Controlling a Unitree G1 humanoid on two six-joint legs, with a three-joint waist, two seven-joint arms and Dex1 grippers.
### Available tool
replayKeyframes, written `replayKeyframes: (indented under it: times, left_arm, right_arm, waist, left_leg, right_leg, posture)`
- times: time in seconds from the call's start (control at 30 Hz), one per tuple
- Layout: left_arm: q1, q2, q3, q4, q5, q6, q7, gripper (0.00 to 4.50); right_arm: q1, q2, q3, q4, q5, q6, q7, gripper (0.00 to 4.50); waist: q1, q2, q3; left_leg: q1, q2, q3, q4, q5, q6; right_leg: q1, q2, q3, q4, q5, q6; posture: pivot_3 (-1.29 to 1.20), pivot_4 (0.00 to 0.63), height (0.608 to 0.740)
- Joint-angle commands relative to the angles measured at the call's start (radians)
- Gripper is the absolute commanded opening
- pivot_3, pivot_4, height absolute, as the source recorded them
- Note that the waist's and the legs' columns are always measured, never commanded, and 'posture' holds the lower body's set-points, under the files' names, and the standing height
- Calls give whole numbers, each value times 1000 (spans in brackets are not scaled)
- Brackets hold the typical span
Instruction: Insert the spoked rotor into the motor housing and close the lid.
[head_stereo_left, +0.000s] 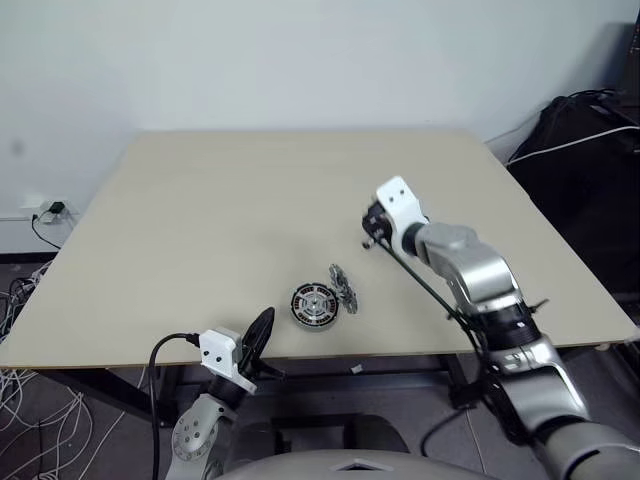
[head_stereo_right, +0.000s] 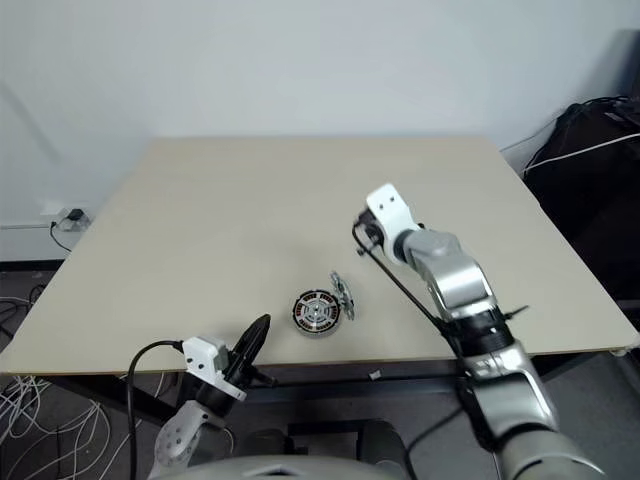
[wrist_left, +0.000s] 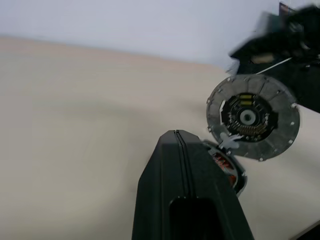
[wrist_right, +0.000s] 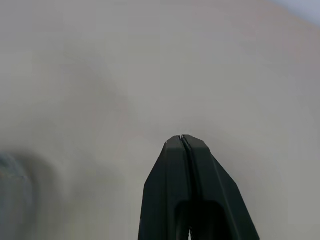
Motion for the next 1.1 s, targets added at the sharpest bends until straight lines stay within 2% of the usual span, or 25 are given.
replayKeyframes:
  times: [0.03,0.2,0.4,0.57,1.1]
  left_arm:
    - [-4,0,13,10,-11,-48,-19,0]
    - [-2,-1,27,40,-16,-68,-33,0]
    - [-5,-4,23,25,-15,-47,-36,0]
    - [-3,-3,16,0,-10,-29,-31,0]
    - [26,1,3,-101,7,30,16,0]
  right_arm:
    - [49,-92,57,-76,-44,-82,106,23]
    - [129,-188,64,-165,-2,-71,253,23]
    - [166,-179,18,-273,111,-23,355,23]
    - [167,-127,9,-290,156,-10,348,23]
    - [141,9,63,-225,146,-21,315,23]
  waist:
    - [0,0,0]
    - [1,-2,1]
    - [5,-4,2]
    - [13,-5,2]
    - [15,-4,2]
  left_leg:
    - [0,0,0,0,0,0]
    - [1,1,0,0,0,0]
    - [2,4,0,0,0,0]
    - [1,4,0,0,0,1]
    - [1,3,0,1,0,1]
  right_leg:
    - [0,0,0,0,0,0]
    - [0,0,0,0,0,0]
    - [1,0,0,0,0,0]
    - [1,-1,0,0,0,0]
    - [1,-1,0,0,0,0]
  posture:
    - [0,0,740]
    - [0,0,740]
    - [0,0,740]
    - [0,0,740]
    - [0,0,740]
